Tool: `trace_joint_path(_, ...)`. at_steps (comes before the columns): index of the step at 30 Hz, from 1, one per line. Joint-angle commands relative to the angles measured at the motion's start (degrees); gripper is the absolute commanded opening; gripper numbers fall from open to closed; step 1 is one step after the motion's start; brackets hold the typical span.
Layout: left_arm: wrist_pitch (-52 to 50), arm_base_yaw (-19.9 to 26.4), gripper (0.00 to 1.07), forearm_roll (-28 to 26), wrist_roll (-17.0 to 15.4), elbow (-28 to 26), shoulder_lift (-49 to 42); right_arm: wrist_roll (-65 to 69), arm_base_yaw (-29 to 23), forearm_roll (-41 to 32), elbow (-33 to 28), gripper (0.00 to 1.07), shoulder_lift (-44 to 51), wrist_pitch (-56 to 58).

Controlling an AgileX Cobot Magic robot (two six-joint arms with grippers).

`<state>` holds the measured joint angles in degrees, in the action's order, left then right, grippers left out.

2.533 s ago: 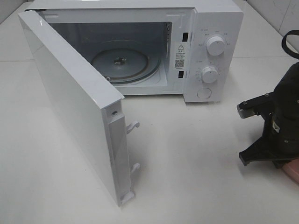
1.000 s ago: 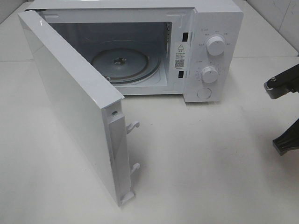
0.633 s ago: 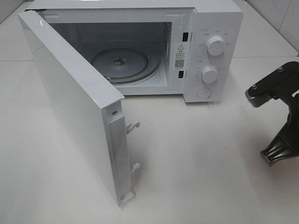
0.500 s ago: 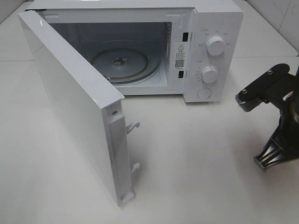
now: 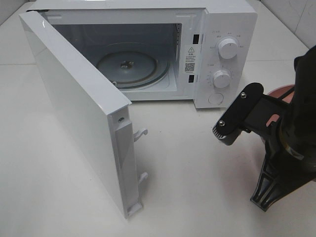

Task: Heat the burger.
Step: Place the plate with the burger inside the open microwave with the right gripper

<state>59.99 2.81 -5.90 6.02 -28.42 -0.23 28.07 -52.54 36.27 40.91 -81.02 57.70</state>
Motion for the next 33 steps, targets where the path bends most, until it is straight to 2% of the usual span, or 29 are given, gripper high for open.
trace_joint_path(1,-0.69,0.23,1.01,-0.23,-0.34,0.00,-1.38,-2.18,-1.03,2.75,-0.06,0.00,0.69,1.89)
trace_joint_path(6,-0.69,0.23,1.01,-0.23,-0.34,0.00,-1.38,-6.13,-2.23,2.81,-1.32,0.00,0.92,0.69)
trace_joint_path(8,-0.69,0.23,1.01,-0.23,-0.34,0.00,-1.38,-8.37,-2.23,2.81,-4.53,0.00,2.01,-1.72)
trace_joint_path(11,-0.69,0.23,1.01,-0.23,-0.34,0.00,-1.38,-10.26,-2.23,2.81,-6.19,0.00,3.90,-2.98)
trace_joint_path(29,-0.69,0.23,1.01,-0.23,-0.34,0.00,-1.38,-28.99,-2.23,3.78,-8.65,0.00,8.65,-10.94)
trace_joint_path(33,-0.69,0.23,1.01,-0.23,-0.34,0.00,-1.38,-32.72,-2.23,6.53,-8.65,0.00,8.65,-11.23)
